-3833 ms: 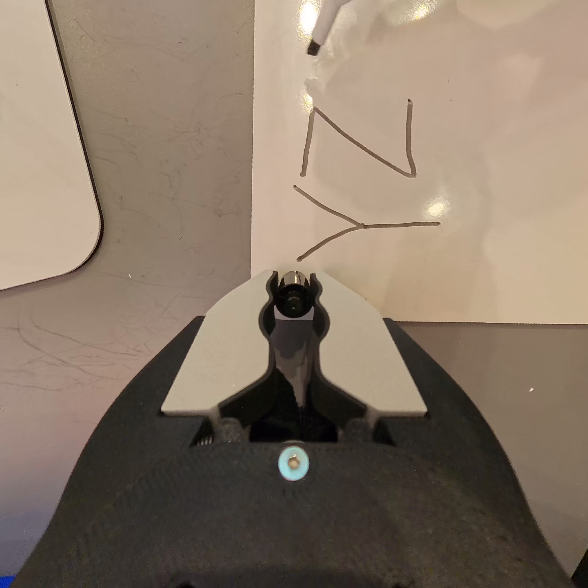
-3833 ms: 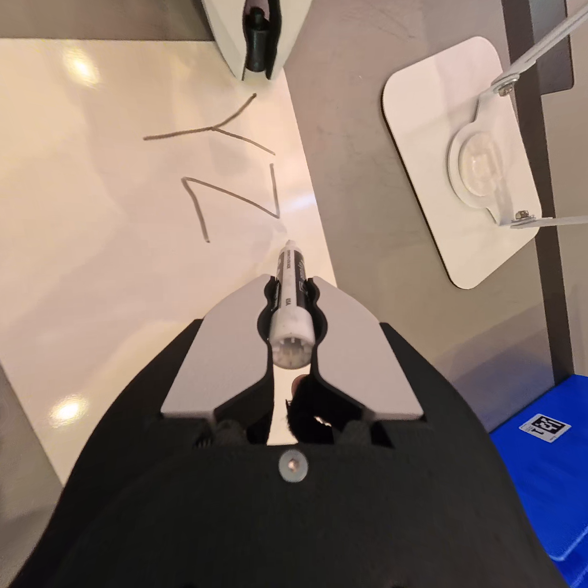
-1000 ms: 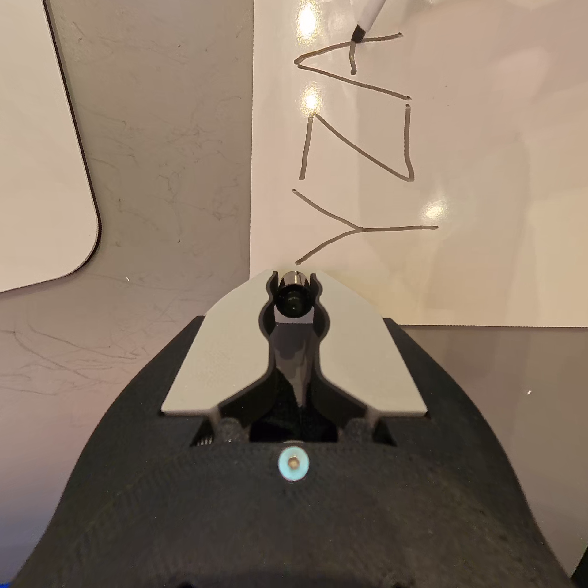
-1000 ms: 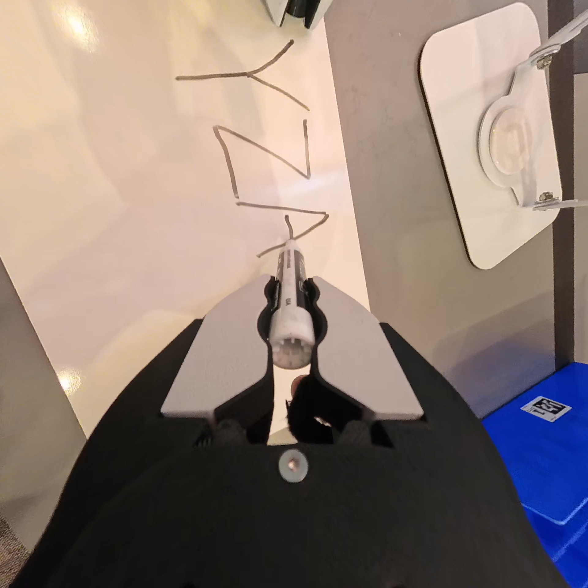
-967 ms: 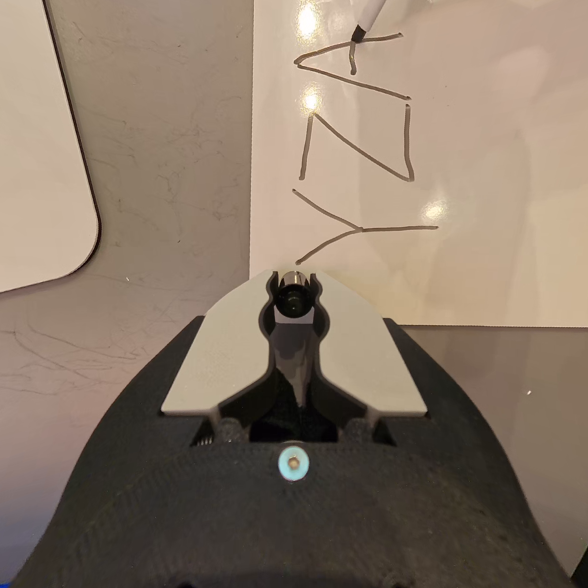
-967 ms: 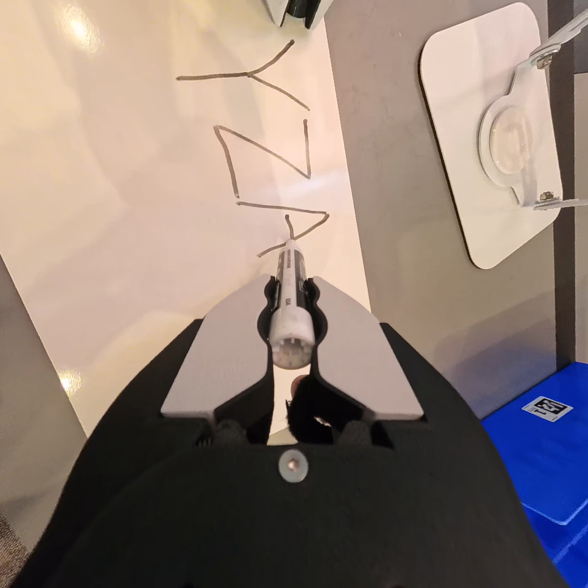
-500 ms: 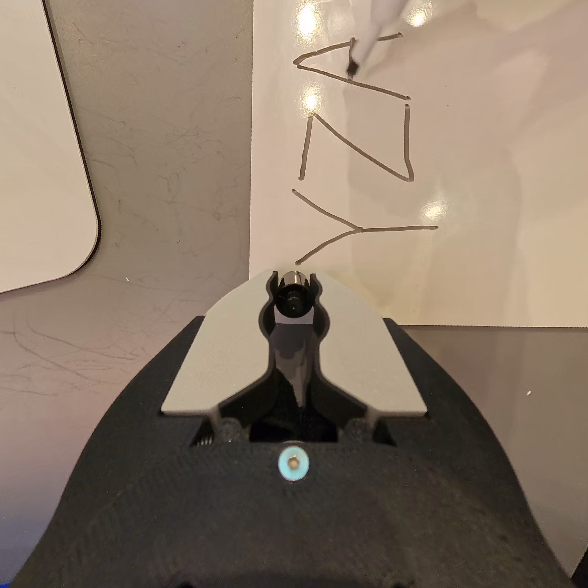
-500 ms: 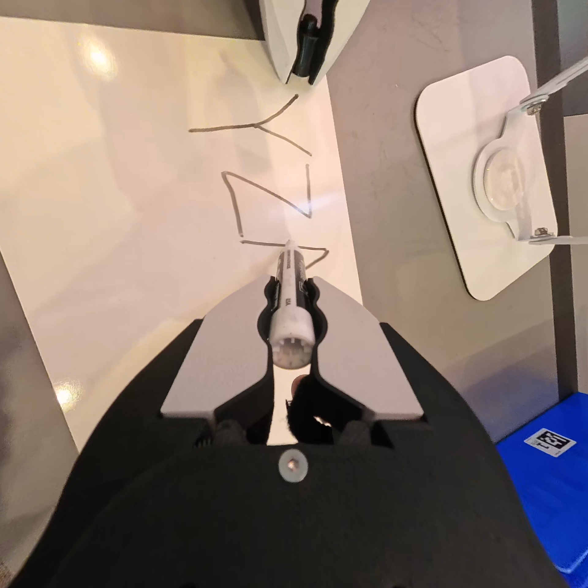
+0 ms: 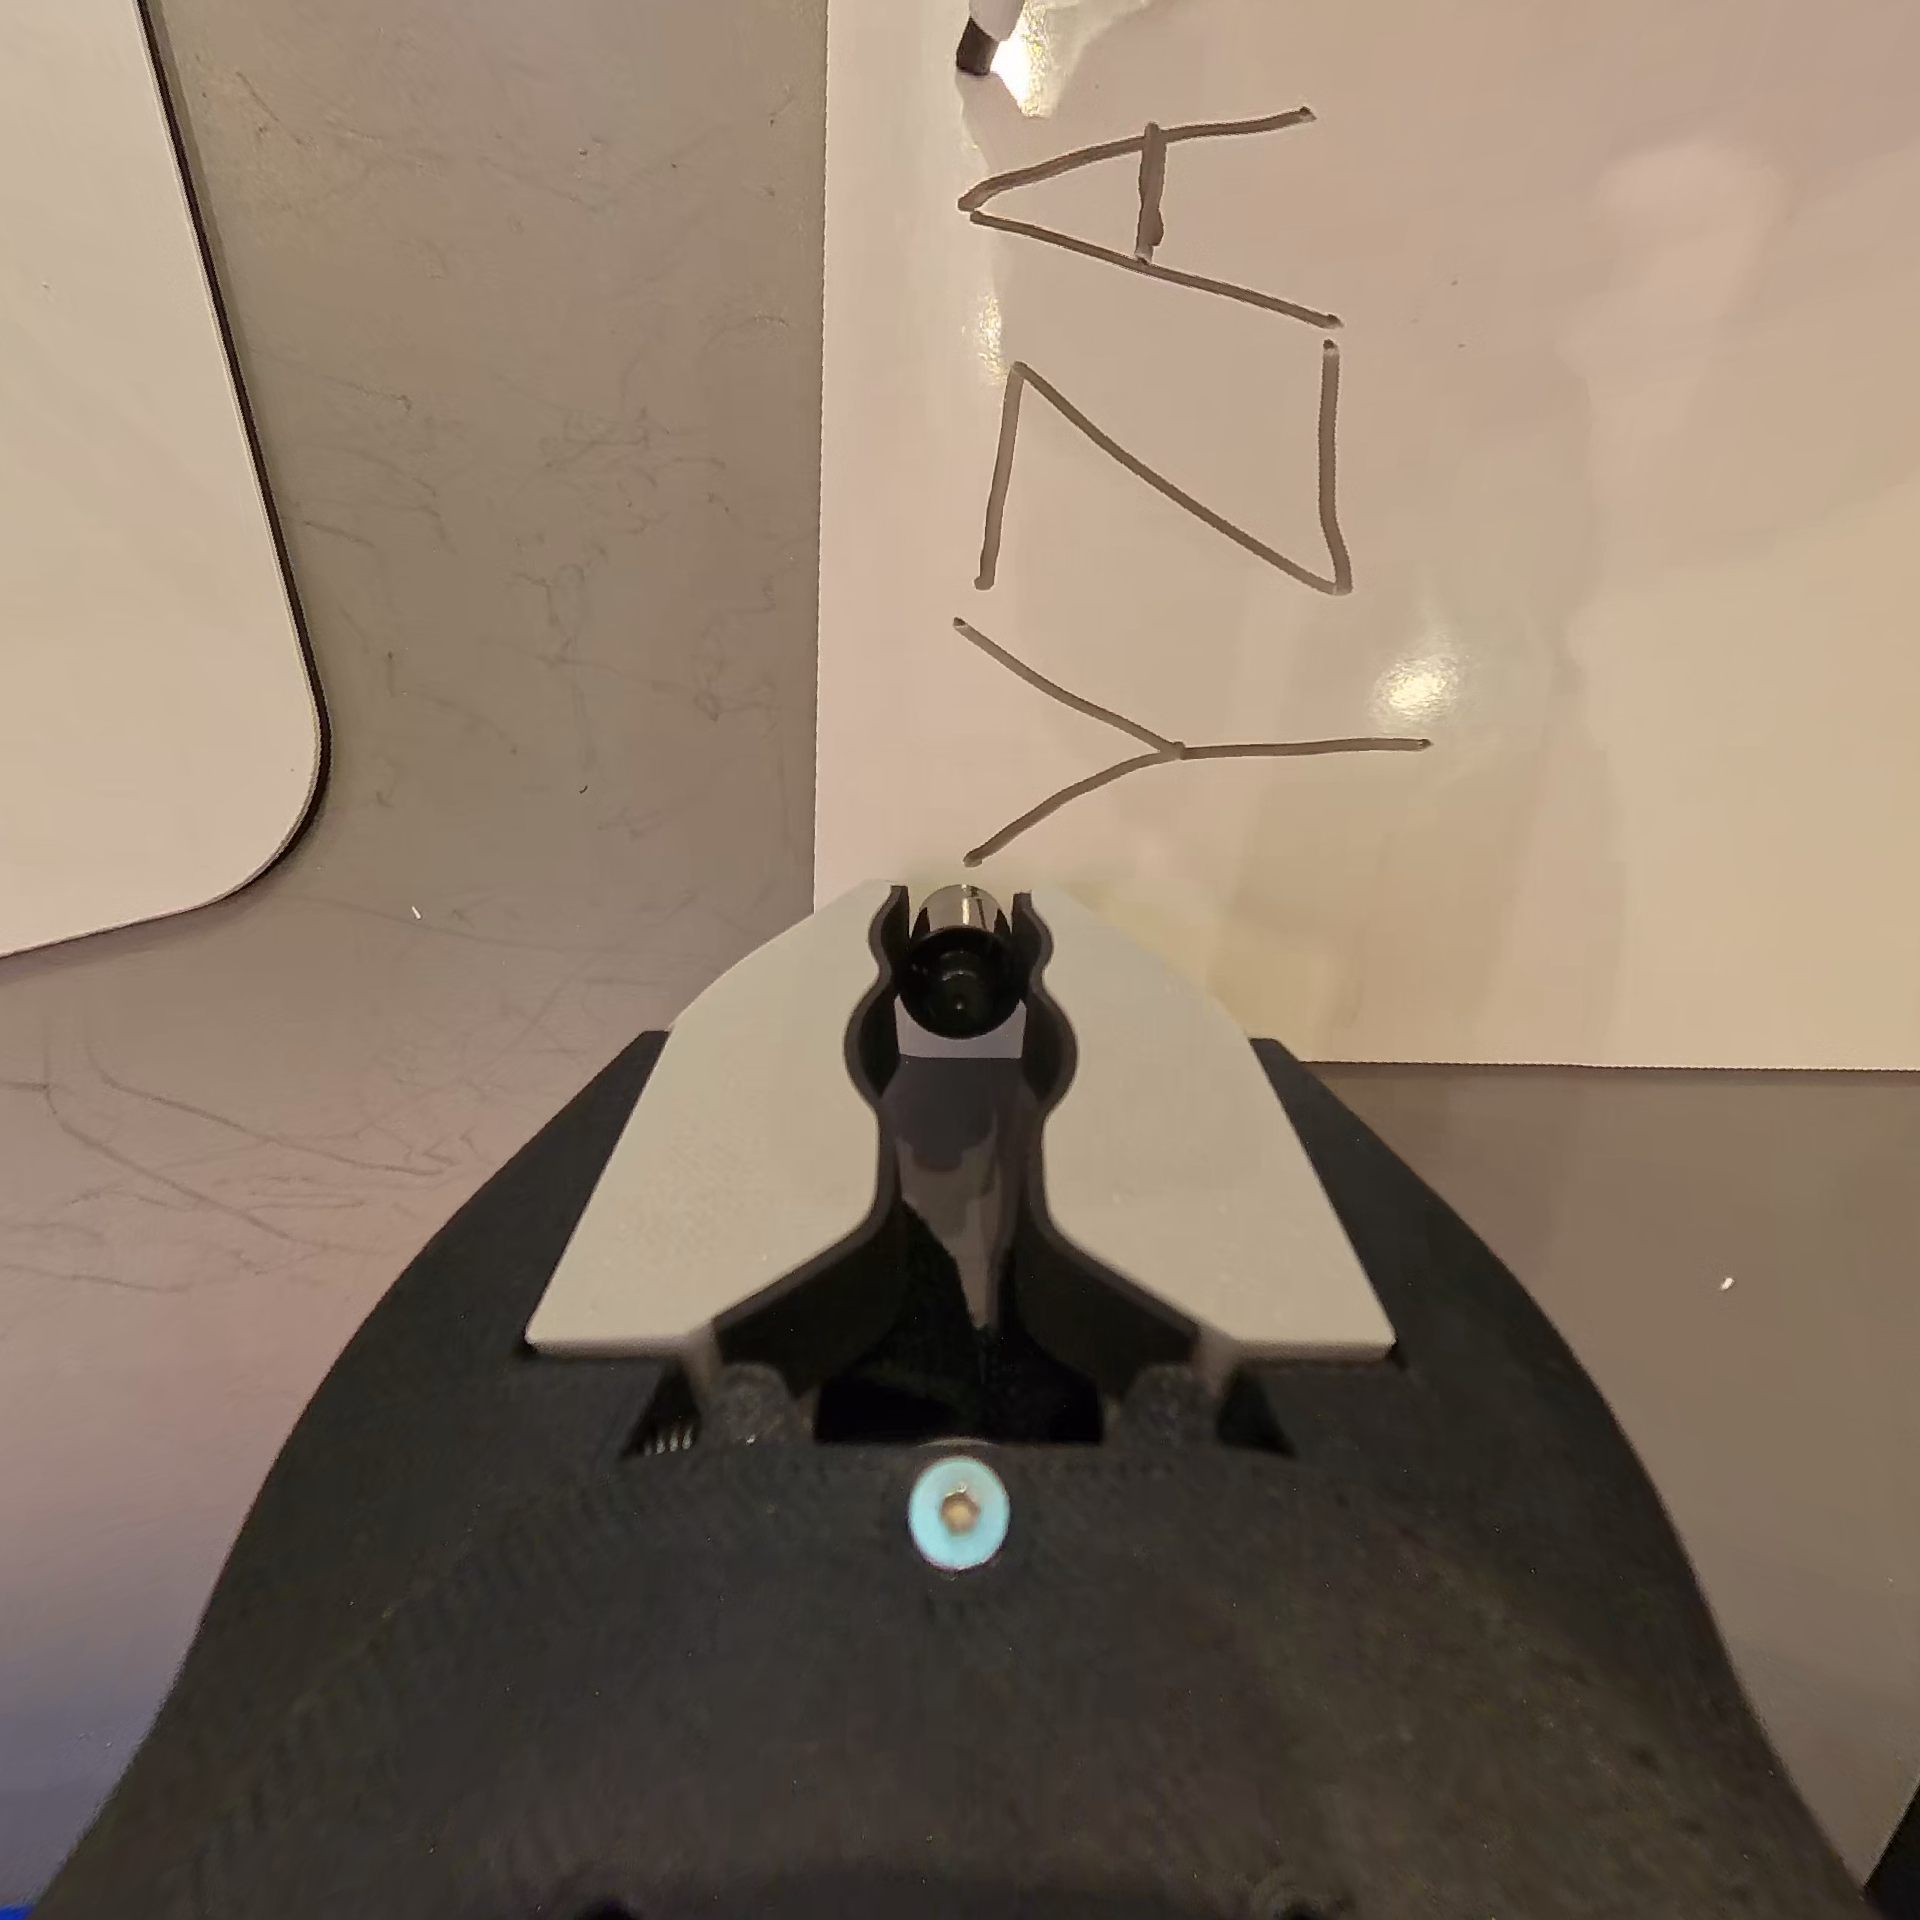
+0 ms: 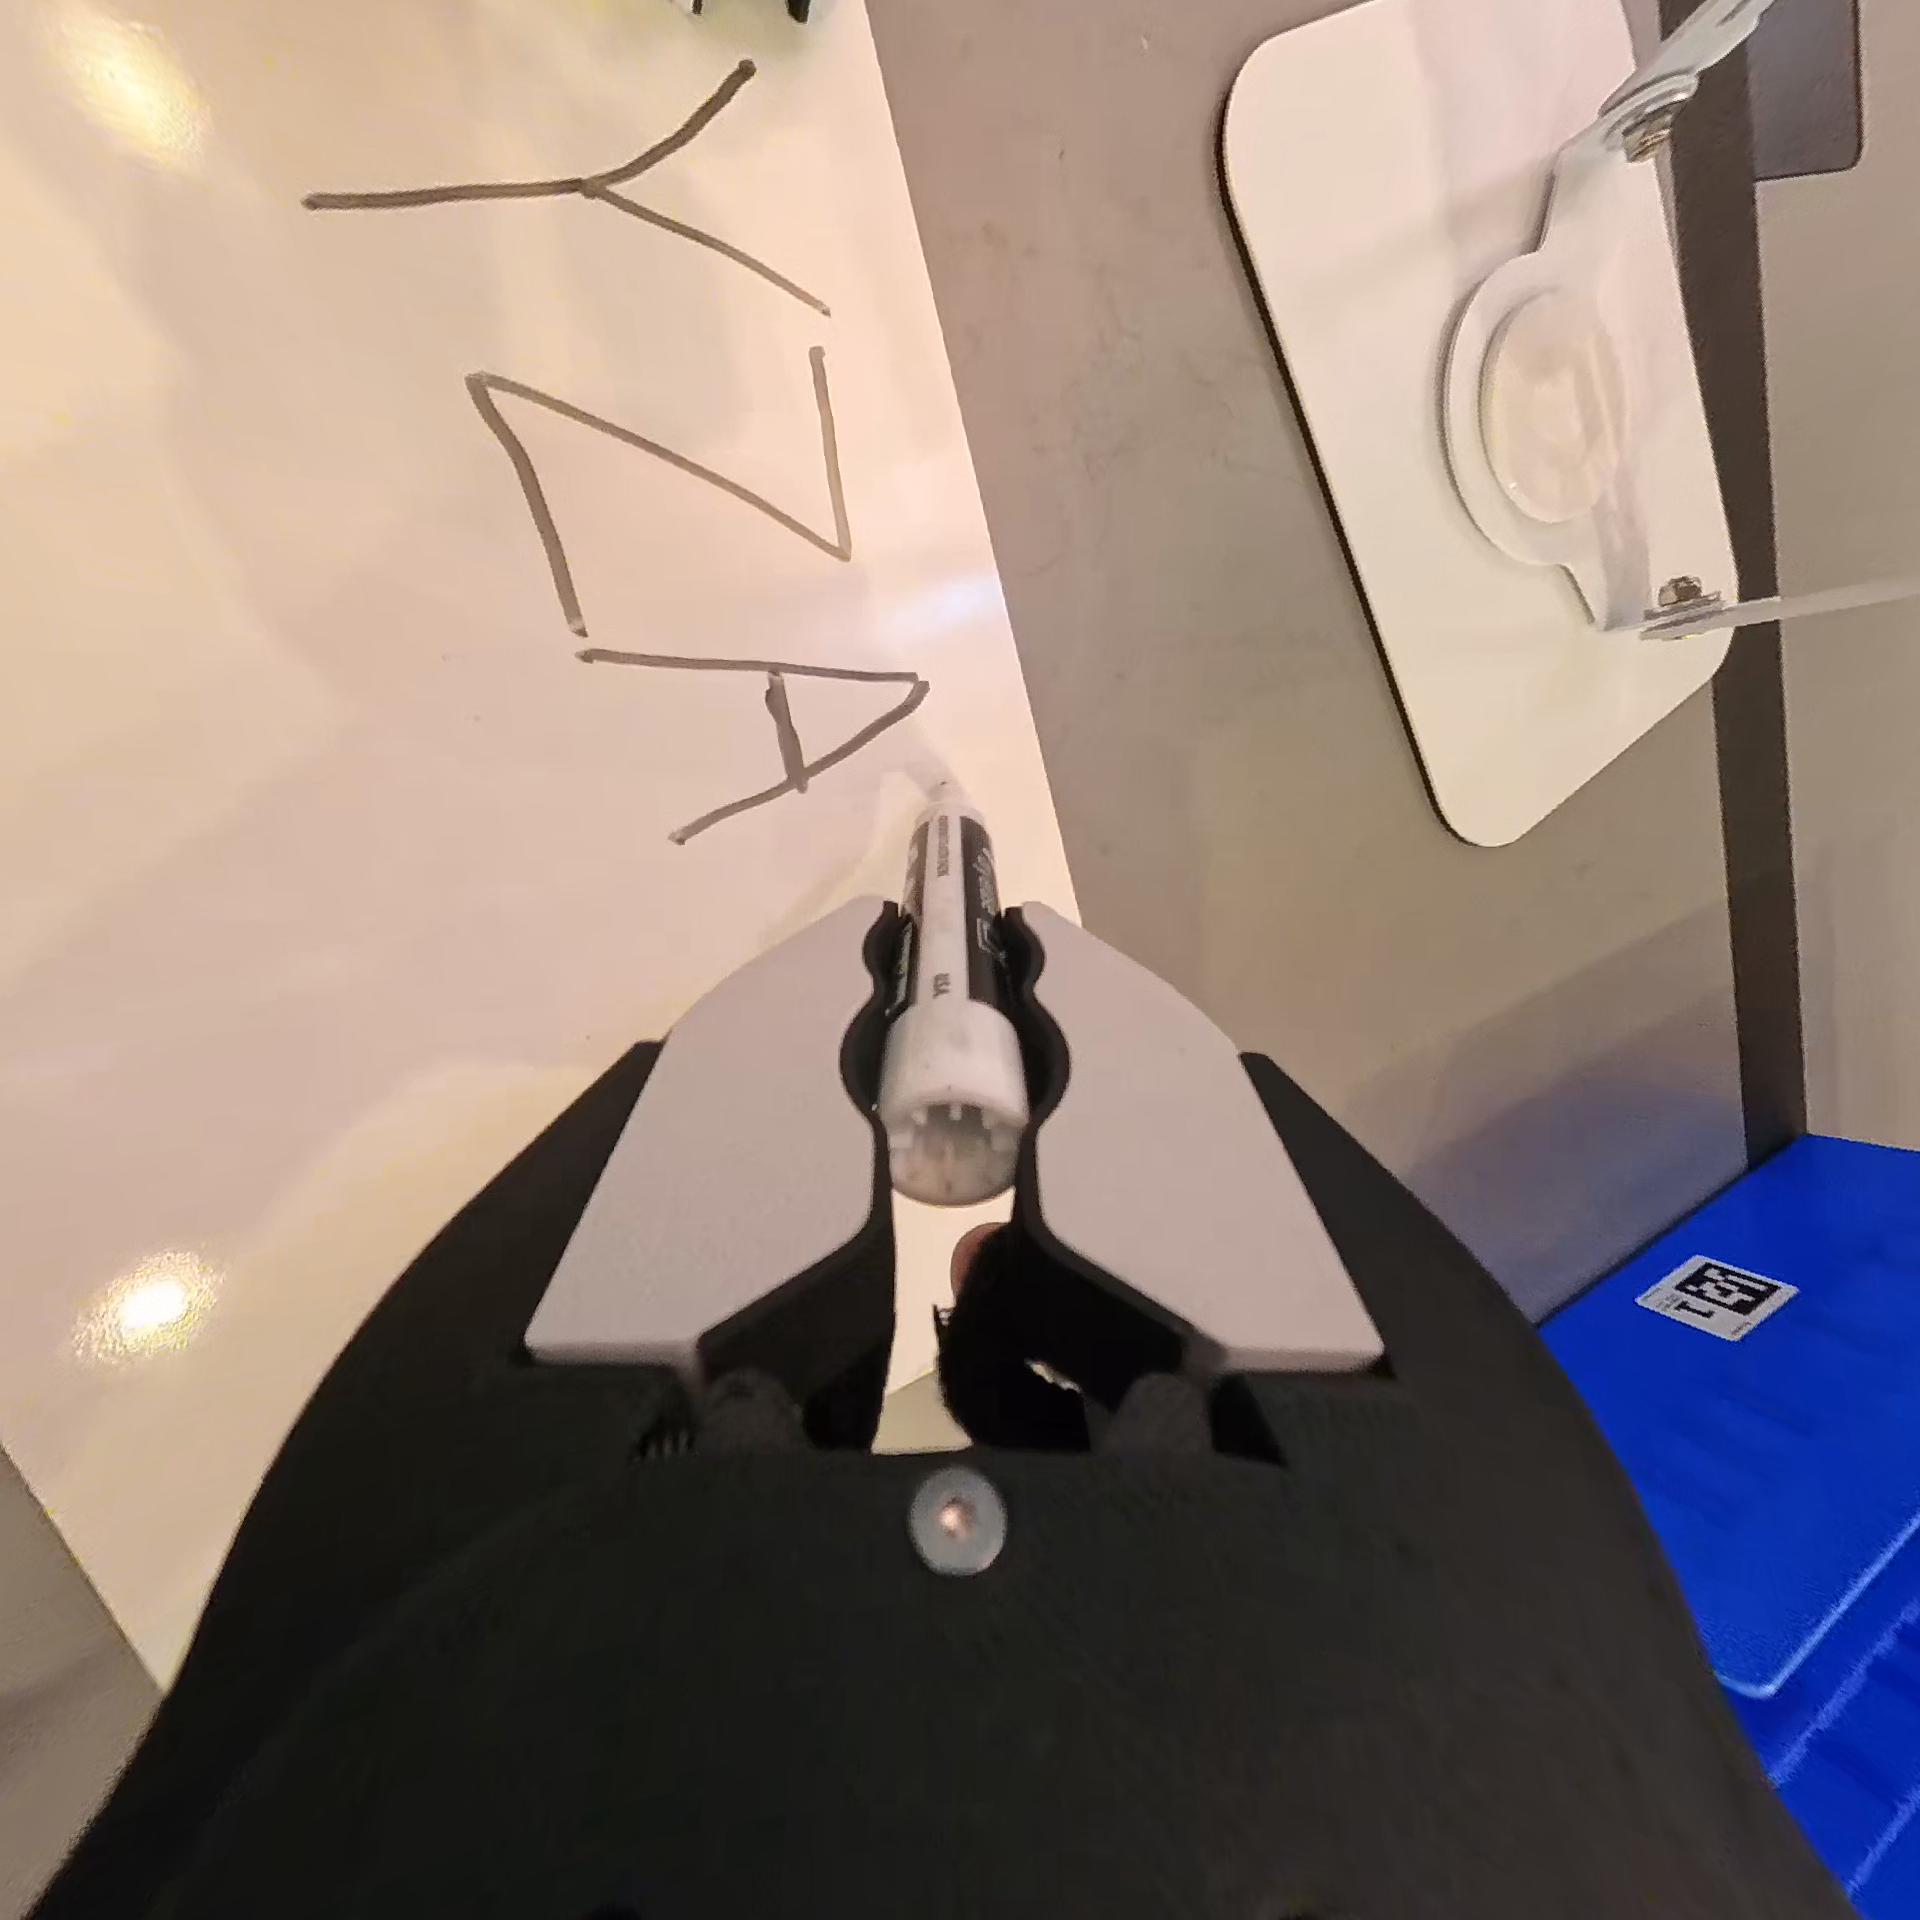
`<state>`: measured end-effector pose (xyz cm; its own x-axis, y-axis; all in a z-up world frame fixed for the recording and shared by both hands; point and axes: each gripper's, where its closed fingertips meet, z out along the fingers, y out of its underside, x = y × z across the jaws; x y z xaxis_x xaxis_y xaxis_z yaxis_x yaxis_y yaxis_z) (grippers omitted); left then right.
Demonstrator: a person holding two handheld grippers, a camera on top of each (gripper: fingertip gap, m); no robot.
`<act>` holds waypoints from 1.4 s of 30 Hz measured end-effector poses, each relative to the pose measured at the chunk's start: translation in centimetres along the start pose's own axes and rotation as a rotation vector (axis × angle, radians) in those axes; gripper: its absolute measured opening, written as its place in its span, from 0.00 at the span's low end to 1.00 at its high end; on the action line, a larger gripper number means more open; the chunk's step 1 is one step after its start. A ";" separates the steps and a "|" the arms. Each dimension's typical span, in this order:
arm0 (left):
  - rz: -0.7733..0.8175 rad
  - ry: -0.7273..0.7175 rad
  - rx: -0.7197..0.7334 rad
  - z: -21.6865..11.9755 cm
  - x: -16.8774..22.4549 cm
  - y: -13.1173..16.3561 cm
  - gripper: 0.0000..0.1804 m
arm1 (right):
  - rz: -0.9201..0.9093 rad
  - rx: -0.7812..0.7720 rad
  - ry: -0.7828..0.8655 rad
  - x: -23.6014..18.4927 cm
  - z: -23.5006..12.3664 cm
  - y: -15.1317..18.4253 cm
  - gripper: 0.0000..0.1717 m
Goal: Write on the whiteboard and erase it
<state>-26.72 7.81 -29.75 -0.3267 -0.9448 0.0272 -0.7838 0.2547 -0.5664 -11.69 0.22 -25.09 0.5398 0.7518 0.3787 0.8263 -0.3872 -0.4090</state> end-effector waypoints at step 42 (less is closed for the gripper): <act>0.001 0.002 0.001 0.0 0.1 -0.1 0.11 | -0.002 -0.046 0.032 0.5 -0.6 1.6 0.12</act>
<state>-26.66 7.72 -29.74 -0.3287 -0.9440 0.0283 -0.7830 0.2556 -0.5671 -10.03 -0.39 -25.04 0.5421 0.7355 0.4063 0.8337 -0.4105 -0.3694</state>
